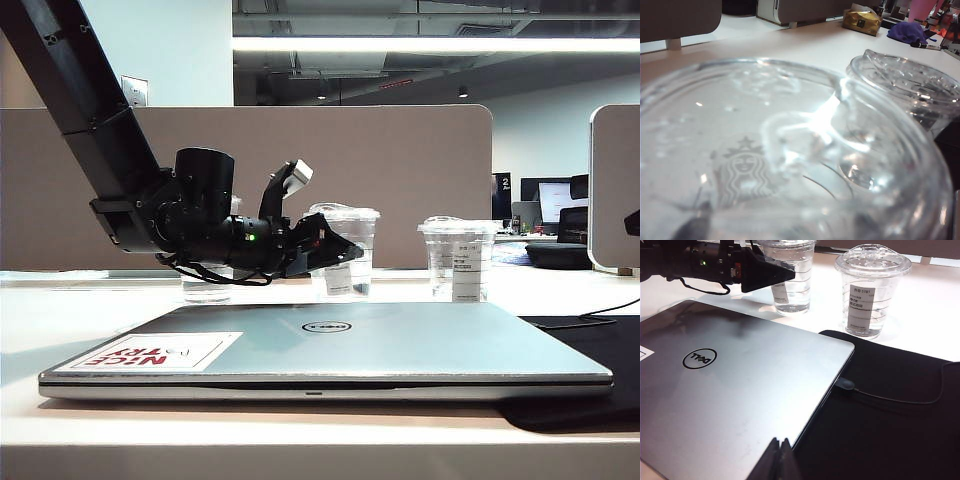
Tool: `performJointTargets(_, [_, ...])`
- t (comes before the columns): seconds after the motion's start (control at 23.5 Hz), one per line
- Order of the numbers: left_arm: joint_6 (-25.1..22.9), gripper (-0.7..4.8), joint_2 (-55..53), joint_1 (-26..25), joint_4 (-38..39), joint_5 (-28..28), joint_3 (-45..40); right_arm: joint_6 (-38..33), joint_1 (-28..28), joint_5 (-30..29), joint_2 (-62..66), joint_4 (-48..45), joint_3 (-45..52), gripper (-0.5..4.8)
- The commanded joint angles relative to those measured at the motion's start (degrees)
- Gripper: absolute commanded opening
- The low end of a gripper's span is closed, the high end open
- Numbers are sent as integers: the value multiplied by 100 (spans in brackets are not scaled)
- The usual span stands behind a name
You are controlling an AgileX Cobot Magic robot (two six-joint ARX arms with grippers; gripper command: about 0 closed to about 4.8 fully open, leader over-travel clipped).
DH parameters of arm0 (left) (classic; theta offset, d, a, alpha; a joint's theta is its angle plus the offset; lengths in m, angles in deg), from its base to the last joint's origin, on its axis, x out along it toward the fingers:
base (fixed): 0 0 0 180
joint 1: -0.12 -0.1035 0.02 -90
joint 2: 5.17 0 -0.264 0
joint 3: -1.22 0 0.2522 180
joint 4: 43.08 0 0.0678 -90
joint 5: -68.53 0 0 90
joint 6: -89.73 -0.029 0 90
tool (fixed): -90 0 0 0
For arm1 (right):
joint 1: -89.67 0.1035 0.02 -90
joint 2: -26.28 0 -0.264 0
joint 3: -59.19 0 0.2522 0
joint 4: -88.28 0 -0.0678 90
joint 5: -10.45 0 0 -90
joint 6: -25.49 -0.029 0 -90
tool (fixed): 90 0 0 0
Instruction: Pick up the coffee cup on the middle and place it on the left side of the laptop.
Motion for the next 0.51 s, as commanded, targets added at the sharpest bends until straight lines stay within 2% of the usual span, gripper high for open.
performJointTargets(0.04, [2,339,17,0,-52,48,24,-11,9,2,-4,-98,22,-5])
performJointTargets(0.51, [116,340,35,-2,-289,293,24,-11,9,2,-4,-98,22,-5])
